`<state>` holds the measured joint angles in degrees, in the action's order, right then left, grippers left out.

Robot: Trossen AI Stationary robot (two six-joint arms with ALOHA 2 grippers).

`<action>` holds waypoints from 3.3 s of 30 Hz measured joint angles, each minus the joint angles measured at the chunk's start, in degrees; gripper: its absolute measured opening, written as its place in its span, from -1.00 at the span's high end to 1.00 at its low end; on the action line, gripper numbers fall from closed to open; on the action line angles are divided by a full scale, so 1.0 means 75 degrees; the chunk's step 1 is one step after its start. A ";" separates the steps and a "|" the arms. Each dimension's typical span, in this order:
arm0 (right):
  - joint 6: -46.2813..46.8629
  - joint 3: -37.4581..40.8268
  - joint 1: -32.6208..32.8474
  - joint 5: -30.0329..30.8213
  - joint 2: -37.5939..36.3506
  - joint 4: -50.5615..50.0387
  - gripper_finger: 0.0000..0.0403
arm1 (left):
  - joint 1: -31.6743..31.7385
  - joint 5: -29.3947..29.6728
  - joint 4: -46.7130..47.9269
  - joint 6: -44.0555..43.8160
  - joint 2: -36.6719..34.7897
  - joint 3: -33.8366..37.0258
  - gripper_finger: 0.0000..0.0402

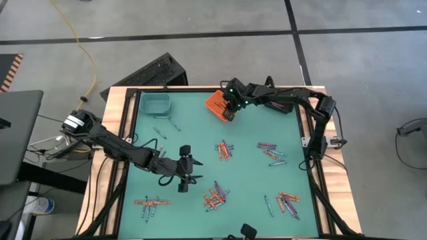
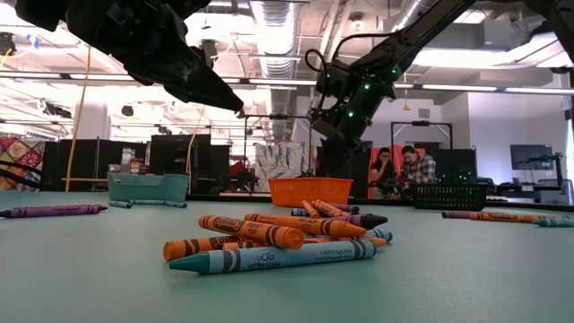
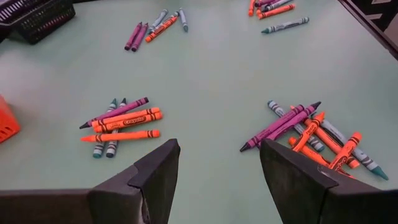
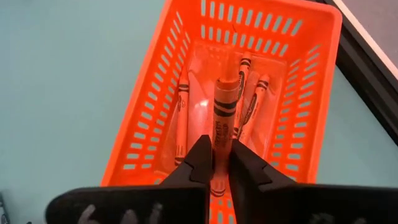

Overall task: Sort crayons
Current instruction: Put the orange crayon into the orange bin

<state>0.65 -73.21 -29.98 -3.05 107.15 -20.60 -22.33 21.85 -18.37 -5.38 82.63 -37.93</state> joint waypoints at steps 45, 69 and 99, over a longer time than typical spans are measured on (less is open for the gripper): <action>-0.2076 -0.2040 0.3476 0.0000 -0.0003 -0.4323 0.72 | -0.0301 -0.2289 0.3508 -0.1845 0.0000 -0.0075 -0.07; -0.1894 -0.2031 0.5717 0.0003 -0.0003 -0.4013 0.72 | -0.3358 -0.1280 0.6152 -0.5867 -0.0002 -0.1495 -0.07; -0.1749 -0.2028 0.6047 0.0032 -0.0003 -0.3762 0.72 | -0.3688 -0.1348 0.6529 -0.5774 0.1833 -0.1800 0.38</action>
<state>-12.46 -88.42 15.38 -2.81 107.13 -48.82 -49.99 11.73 30.60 -48.68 96.38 -51.43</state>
